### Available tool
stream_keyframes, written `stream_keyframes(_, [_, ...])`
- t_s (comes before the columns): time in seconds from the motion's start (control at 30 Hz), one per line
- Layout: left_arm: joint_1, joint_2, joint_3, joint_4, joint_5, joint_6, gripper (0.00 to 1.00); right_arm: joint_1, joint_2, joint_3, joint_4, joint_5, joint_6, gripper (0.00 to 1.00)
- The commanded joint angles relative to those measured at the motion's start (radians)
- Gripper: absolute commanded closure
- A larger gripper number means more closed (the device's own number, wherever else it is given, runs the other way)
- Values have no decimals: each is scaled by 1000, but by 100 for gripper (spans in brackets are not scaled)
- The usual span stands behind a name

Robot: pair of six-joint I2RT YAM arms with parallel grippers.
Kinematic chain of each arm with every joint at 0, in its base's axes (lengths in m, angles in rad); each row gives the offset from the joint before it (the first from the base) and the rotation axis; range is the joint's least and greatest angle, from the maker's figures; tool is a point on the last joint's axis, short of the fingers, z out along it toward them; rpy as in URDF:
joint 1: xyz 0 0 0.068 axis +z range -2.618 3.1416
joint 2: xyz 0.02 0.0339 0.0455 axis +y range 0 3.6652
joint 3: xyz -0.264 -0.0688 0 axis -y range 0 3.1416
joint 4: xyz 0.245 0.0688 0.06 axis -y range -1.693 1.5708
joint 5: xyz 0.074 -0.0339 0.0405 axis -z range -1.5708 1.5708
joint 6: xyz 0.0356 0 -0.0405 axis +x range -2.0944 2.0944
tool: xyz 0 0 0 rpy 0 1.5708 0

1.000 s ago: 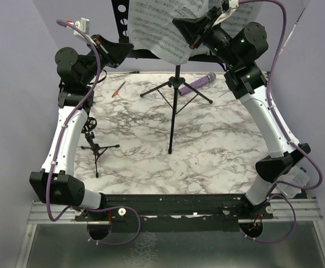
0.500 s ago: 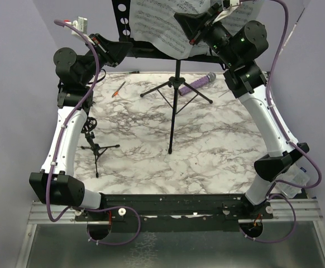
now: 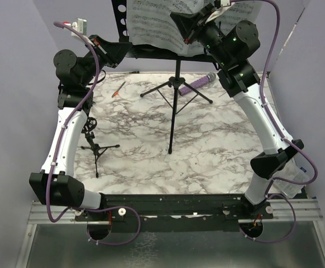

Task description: Set up the instrument practice props

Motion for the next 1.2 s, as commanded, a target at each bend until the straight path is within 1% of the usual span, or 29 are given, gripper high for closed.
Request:
stream_keyframes(0.0, [8,-48,-44,59,-15,-5,100,13,18,36,-21,91,-25,100])
stream_keyframes(0.13, [8,-66,-90,129,-26,-18,100,15,19,34,-16,120,-22,100])
stream_keyframes(0.37, [8,-75,-120,203,-11,-12,100,23,31,53,-25,141,-26,100])
stream_keyframes(0.7, [6,-99,-191,301,-3,12,100,30,86,129,-79,200,-28,100])
stream_keyframes(0.8, [7,-106,-205,330,-4,21,100,32,91,132,-78,217,-26,100])
stream_keyframes(0.93, [5,-123,-244,375,-46,24,100,34,94,134,-82,260,-23,100])
stream_keyframes(1.03, [4,-125,-258,408,-45,20,100,34,91,126,-83,306,-24,100])
stream_keyframes(1.17, [2,-127,-269,429,-42,38,100,34,87,112,-73,323,-18,100])
